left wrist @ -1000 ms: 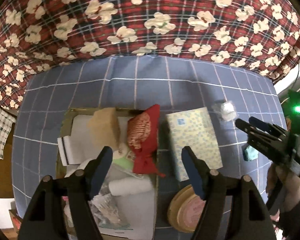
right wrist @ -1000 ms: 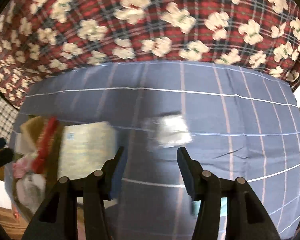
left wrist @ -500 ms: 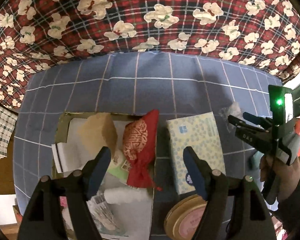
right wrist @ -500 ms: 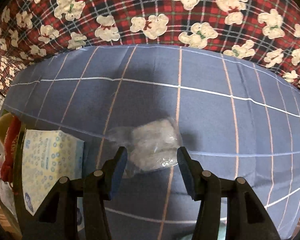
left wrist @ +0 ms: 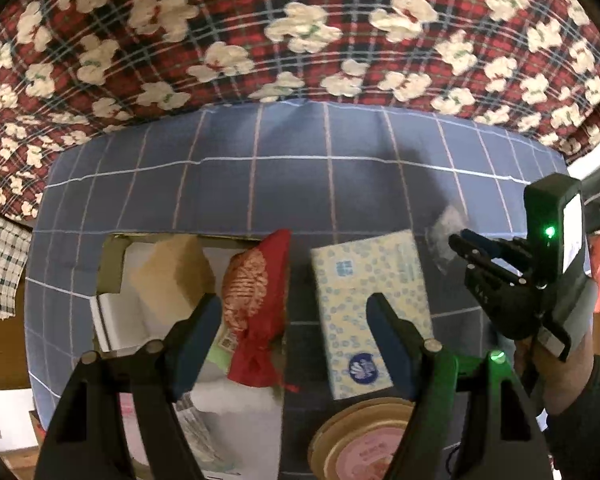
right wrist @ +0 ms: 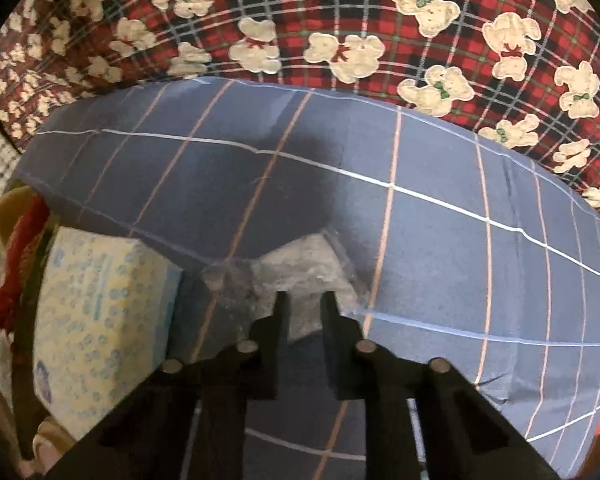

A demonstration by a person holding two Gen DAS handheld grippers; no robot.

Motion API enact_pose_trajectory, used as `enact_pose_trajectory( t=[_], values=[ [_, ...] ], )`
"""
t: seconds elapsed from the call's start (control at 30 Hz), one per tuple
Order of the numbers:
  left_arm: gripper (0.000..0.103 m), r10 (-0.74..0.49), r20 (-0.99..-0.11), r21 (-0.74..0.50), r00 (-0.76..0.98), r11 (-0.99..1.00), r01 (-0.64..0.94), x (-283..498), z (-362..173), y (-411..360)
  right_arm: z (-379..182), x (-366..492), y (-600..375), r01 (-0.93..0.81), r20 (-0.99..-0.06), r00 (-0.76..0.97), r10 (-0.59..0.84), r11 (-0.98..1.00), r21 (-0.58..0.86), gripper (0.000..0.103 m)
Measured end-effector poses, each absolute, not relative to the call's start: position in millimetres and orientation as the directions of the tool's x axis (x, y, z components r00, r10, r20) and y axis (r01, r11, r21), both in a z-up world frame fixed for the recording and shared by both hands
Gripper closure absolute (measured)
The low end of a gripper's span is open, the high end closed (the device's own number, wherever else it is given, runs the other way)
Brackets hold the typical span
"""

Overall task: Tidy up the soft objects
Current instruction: 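Move the right gripper to the clear plastic bag and grasp it, then grasp the teal cloth with the left gripper while the right gripper holds the plastic bag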

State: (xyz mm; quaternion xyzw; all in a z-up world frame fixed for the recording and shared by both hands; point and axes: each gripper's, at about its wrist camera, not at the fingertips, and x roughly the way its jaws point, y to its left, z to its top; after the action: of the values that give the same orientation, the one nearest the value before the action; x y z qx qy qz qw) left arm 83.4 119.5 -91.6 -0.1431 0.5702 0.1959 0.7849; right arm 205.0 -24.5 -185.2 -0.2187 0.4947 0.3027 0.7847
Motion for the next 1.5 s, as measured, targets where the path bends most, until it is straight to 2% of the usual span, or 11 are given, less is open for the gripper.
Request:
enact_pose_trajectory(
  t=[0.03,0.3,0.5,1.03,1.27,1.5],
  values=[
    [0.028,0.141,-0.952,-0.002,0.273,0.886,-0.463,84.5,-91.5,116.0,-184.3,204.1,-25.2,-0.698,-0.909,0.319,0.269,0.716,-0.034,0.101],
    [0.028,0.098,-0.955,-0.023,0.281,0.916,-0.401,95.0,-92.5,86.9,-163.4,188.5,-64.9,-0.655,-0.891,0.266,0.367,0.747,0.112,0.101],
    [0.027,0.045,-0.956,-0.052,0.291,0.947,-0.317,111.1,-98.9,47.8,-137.2,162.6,-113.5,-0.596,-0.865,0.293,0.406,0.785,0.167,0.101],
    [0.027,-0.101,-0.958,-0.098,0.268,0.995,0.023,150.9,-133.2,-79.2,-131.3,133.7,-248.0,-0.350,-0.884,0.381,0.272,0.927,0.134,0.101],
    [0.027,-0.120,-0.965,-0.101,0.232,0.990,0.095,166.7,-156.3,-114.0,-131.0,117.8,-290.8,-0.272,-0.893,0.392,0.220,0.955,0.116,0.101],
    [0.027,-0.080,-0.978,-0.061,0.193,0.993,0.103,175.5,-179.1,-130.9,-131.3,105.0,-315.3,-0.239,-0.898,0.394,0.199,0.965,0.109,0.101]
  ],
)
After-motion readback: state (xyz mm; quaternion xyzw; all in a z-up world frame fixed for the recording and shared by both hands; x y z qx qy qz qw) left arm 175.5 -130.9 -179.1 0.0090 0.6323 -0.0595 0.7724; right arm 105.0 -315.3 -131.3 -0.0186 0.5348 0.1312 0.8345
